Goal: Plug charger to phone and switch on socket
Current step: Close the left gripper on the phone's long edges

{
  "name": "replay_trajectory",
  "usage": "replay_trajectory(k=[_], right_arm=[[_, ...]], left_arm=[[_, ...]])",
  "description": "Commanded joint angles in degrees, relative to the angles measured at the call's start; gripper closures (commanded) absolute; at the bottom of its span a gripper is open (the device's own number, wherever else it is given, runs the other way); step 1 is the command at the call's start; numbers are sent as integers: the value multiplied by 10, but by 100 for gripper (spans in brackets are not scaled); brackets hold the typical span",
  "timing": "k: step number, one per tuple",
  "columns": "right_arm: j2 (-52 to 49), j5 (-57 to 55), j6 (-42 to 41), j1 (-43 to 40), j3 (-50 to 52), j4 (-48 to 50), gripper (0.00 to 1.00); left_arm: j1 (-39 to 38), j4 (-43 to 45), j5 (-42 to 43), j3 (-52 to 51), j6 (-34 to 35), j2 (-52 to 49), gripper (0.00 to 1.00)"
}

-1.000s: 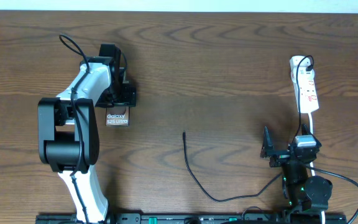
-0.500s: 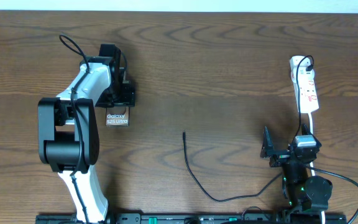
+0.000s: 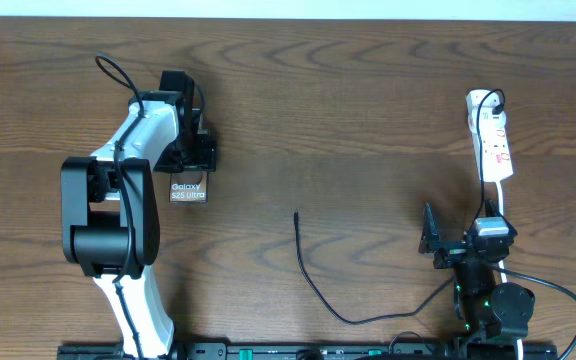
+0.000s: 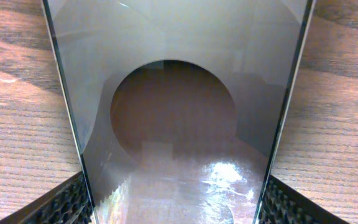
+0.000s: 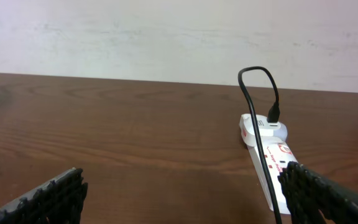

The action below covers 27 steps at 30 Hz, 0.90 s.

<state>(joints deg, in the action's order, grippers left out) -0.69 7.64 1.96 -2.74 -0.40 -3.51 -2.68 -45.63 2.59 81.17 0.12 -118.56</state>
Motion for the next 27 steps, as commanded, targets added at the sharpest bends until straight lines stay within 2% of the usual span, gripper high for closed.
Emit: replay_trajectory(k=[1, 7, 18, 21, 27], right_arm=[[3, -4, 5, 4, 1, -2, 1], [3, -5, 5, 4, 1, -2, 1], [3, -4, 5, 4, 1, -2, 1], [3, -4, 5, 4, 1, -2, 1], [3, -4, 5, 4, 1, -2, 1]], left_arm=[[2, -2, -7, -3, -3, -13, 25], [2, -3, -7, -3, -3, -13, 32], [2, -3, -7, -3, -3, -13, 34], [2, -3, -7, -3, -3, -13, 41], [2, -3, -7, -3, -3, -13, 48]])
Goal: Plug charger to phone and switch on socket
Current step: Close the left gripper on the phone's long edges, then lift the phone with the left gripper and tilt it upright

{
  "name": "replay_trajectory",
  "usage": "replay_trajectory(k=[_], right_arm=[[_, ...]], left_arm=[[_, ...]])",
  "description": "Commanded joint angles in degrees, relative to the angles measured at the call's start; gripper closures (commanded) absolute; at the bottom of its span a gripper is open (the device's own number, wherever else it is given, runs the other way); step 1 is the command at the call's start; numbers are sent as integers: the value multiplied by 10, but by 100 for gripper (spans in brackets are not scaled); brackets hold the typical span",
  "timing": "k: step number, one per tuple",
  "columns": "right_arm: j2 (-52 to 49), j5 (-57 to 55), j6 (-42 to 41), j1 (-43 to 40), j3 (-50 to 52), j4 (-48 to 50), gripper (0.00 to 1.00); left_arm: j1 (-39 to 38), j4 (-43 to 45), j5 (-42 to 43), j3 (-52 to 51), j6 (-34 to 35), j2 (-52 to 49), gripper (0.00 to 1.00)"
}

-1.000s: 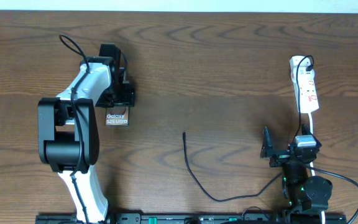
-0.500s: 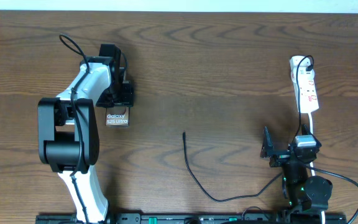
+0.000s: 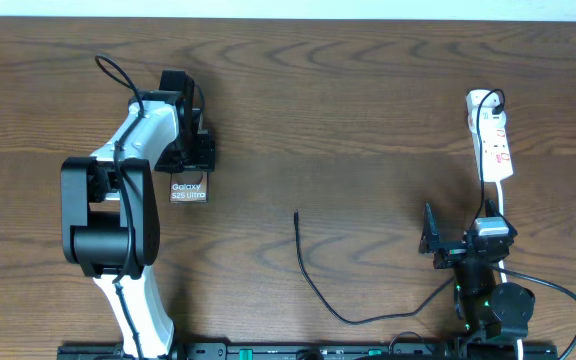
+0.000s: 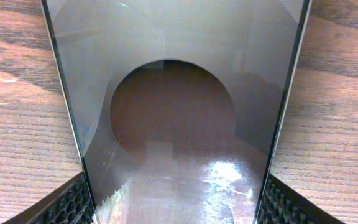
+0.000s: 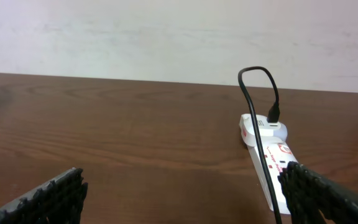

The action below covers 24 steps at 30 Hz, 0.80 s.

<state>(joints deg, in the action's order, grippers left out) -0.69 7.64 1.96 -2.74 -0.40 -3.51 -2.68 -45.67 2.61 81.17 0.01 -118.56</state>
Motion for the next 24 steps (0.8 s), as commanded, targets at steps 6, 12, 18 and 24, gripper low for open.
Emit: replay_trajectory(k=[6, 12, 18, 24], right_arm=[[3, -5, 5, 4, 1, -2, 1], [3, -5, 5, 4, 1, -2, 1], [3, -5, 5, 4, 1, -2, 1], [3, -4, 5, 4, 1, -2, 1]], left_arm=[[2, -3, -7, -3, -2, -13, 58], [2, -3, -7, -3, -2, -13, 75], [2, -3, -7, -3, -2, -13, 93], [2, -1, -7, -2, -2, -12, 93]])
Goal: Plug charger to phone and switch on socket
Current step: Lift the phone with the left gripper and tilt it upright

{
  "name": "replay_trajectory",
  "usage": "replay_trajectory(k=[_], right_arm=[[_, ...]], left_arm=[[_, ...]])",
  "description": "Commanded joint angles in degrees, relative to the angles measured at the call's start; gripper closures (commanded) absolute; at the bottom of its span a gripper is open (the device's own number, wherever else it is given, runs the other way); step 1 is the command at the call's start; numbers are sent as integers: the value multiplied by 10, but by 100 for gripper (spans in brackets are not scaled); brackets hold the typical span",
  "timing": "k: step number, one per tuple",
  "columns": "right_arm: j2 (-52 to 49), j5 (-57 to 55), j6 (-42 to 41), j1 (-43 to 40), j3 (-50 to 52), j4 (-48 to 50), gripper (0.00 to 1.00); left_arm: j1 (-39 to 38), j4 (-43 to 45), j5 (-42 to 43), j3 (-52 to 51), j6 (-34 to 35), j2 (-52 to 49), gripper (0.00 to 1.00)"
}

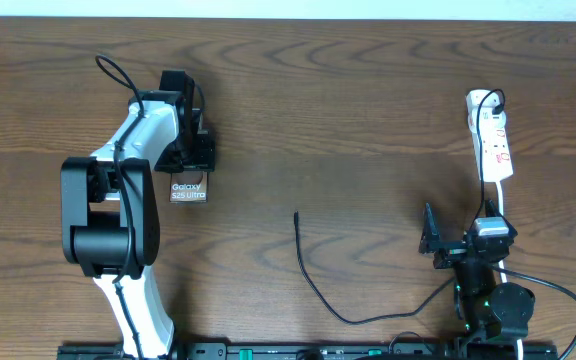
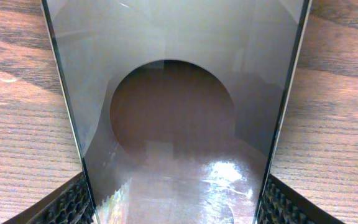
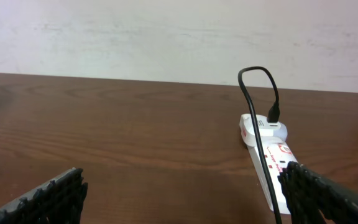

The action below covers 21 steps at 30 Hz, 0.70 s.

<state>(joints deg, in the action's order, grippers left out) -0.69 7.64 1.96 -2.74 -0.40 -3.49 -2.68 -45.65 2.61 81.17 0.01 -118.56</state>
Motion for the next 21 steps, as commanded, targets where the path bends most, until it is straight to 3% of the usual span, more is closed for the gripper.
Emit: replay_trajectory(k=[1, 10, 21], right_arm=[[3, -5, 5, 4, 1, -2, 1], [3, -5, 5, 4, 1, -2, 1], [3, -5, 5, 4, 1, -2, 1]], left_arm=[[2, -1, -7, -1, -2, -12, 93], [2, -5, -7, 25, -2, 35, 93], [2, -6, 7, 25, -1, 182, 93]])
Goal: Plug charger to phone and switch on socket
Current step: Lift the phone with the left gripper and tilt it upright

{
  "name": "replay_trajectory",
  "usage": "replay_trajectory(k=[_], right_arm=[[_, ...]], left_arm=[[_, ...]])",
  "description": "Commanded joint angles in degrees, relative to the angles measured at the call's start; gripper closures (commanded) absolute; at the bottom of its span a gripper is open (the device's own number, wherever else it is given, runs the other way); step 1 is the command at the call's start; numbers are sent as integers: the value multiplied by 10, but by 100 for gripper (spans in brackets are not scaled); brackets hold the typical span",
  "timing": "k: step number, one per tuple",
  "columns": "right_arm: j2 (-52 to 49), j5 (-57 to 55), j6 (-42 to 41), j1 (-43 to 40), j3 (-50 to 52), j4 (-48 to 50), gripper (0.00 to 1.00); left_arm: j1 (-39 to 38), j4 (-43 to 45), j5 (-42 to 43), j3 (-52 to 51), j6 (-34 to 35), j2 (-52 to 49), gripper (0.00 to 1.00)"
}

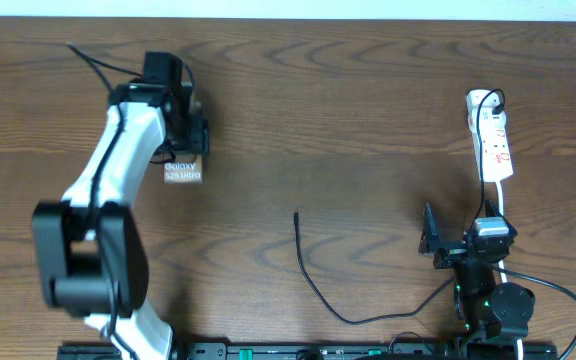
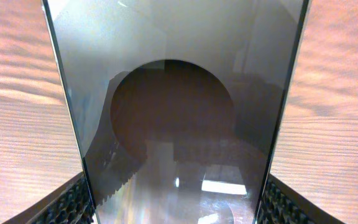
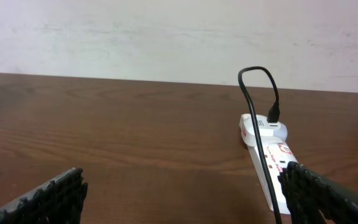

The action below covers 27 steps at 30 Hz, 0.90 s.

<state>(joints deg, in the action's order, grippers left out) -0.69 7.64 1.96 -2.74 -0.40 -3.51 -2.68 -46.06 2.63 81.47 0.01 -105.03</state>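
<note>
My left gripper (image 1: 184,140) is shut on the phone (image 1: 183,172), a dark slab with "Galaxy S25 Ultra" on its near end, at the far left of the table. The glossy phone (image 2: 176,93) fills the left wrist view between the fingers (image 2: 73,202). The black charger cable (image 1: 313,280) lies mid-table with its free plug end (image 1: 297,215) pointing away, well right of the phone. The white power strip (image 1: 490,135) lies at the far right with the charger (image 3: 267,126) plugged in. My right gripper (image 1: 465,245) stands open near the front right, holding nothing.
The brown wooden table (image 1: 368,100) stretches between the phone and the power strip (image 3: 269,155). A white wall (image 3: 166,31) rises behind the far edge. The cable (image 3: 260,112) loops up from the strip and runs back beside my right arm.
My left arm has swung away and to the left with the phone still in its grip. The wood beneath the phone now looks paler and blurred. The right arm and cable have not moved.
At all three earlier moments my left gripper was shut on the phone at the same spot left of centre, and my right gripper stood open at the front right. Now the phone sits farther back and left in the left gripper; everything else is unchanged.
</note>
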Motion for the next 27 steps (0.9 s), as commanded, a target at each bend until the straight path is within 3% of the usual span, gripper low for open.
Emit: replay_trajectory(k=[1, 8, 15, 19, 27], right_arm=[[3, -5, 5, 4, 1, -2, 1], [3, -4, 5, 4, 1, -2, 1], [3, -5, 5, 4, 1, -2, 1], [3, -4, 5, 4, 1, -2, 1], [3, -5, 5, 4, 1, -2, 1]], left_arm=[[2, -2, 16, 22, -1, 60, 93], [2, -10, 82, 22, 56, 128, 93], [3, -11, 231, 22, 167, 171, 93], [17, -9, 333, 22, 272, 186, 93], [82, -9, 560, 22, 552, 188, 92]])
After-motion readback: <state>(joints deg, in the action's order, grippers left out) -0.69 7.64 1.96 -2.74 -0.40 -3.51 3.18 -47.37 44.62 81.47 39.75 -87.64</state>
